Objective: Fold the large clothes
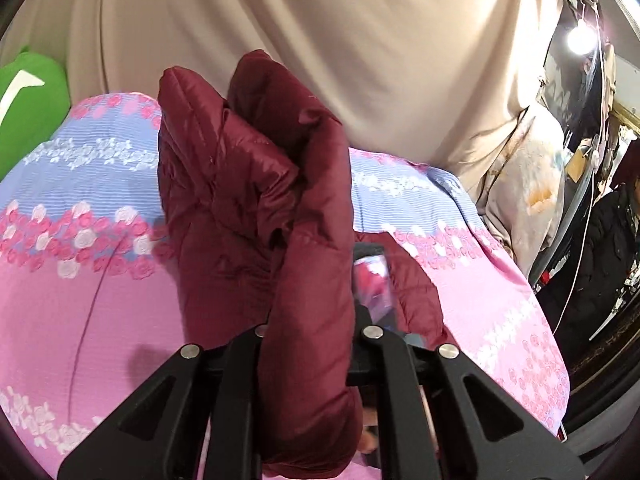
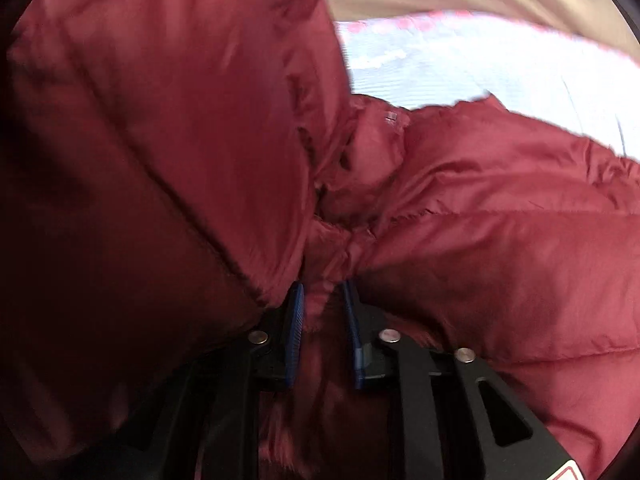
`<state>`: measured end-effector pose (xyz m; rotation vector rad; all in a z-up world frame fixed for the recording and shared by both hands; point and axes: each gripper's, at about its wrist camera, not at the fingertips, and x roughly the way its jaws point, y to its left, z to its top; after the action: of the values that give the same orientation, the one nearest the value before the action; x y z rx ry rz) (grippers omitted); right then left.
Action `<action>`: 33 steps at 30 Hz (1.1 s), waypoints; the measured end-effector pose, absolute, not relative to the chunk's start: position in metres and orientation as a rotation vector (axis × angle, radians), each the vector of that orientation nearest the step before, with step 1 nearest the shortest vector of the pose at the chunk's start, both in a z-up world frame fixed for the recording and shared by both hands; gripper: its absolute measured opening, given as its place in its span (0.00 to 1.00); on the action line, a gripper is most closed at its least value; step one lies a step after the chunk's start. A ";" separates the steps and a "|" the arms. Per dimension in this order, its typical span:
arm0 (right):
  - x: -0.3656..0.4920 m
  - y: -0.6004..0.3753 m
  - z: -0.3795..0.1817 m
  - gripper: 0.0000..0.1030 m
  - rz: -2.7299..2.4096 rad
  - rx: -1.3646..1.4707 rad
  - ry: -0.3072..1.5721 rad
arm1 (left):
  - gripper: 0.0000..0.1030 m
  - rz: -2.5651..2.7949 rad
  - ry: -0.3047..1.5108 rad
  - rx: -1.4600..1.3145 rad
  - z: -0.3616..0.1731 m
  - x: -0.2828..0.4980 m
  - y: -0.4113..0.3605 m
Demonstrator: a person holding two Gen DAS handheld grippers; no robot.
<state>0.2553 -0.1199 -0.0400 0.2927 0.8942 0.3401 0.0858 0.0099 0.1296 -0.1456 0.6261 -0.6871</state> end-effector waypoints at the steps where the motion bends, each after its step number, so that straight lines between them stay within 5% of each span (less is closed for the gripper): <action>1: 0.251 -0.134 -0.032 0.17 0.345 0.325 0.873 | 0.10 -0.685 0.628 -0.148 0.130 0.084 0.011; 6: 0.260 -0.193 -0.004 0.21 0.365 0.487 0.809 | 0.10 -0.638 0.619 -0.148 0.129 0.083 0.017; 14: 0.351 -0.126 -0.055 0.03 0.517 0.489 1.022 | 0.10 -0.579 0.616 -0.113 0.130 0.081 0.010; 19: 0.365 -0.122 -0.065 0.02 0.583 0.536 1.041 | 0.10 -0.588 0.659 -0.107 0.121 0.097 -0.009; 27: 0.256 -0.270 -0.003 0.07 0.229 0.417 0.879 | 0.10 -0.684 0.701 0.039 0.109 0.090 -0.073; 33: 0.186 -0.336 -0.020 0.08 0.089 0.433 0.856 | 0.10 -0.751 0.805 0.151 0.071 0.090 -0.143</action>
<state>0.1856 -0.3362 -0.0202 0.4331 0.8559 0.0893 0.0896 -0.1427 0.0715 0.1510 0.8050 -0.7506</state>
